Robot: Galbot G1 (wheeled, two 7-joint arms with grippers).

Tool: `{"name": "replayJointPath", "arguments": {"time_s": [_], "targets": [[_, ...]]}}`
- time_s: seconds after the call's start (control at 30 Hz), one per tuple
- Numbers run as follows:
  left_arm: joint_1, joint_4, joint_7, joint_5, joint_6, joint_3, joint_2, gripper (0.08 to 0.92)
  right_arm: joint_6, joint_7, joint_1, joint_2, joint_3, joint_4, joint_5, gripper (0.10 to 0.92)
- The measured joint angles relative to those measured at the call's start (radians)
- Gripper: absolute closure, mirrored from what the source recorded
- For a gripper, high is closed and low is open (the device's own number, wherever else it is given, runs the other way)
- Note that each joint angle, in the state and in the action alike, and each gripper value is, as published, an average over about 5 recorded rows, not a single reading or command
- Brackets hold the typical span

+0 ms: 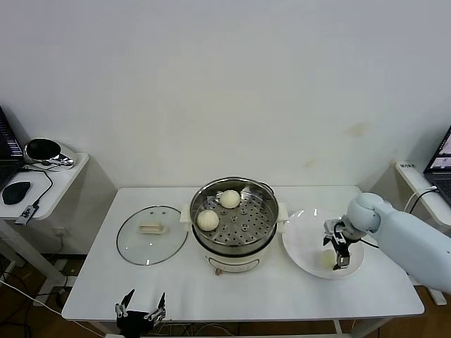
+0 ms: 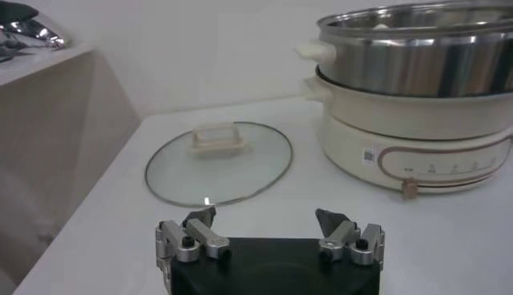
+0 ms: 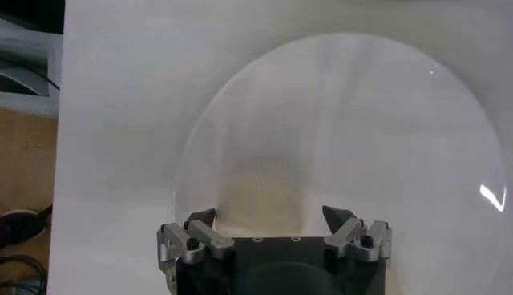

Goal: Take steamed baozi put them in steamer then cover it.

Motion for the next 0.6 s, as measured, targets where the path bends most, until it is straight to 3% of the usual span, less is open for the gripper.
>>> {"name": "replayJointPath", "arguments": {"time_s": [0.3, 0.6], "targets": [[-0.002, 0.006, -0.001, 0.002, 0.0, 0.001, -0.001, 0.177, 0.002, 0.0, -0.009, 0.003, 0.006, -0.012, -0.012, 0.214], [-0.002, 0.008, -0.001, 0.002, 0.0, 0.002, -0.001, 0.177, -0.004, -0.001, -0.01, -0.002, 0.012, -0.011, -0.008, 0.397]]}}
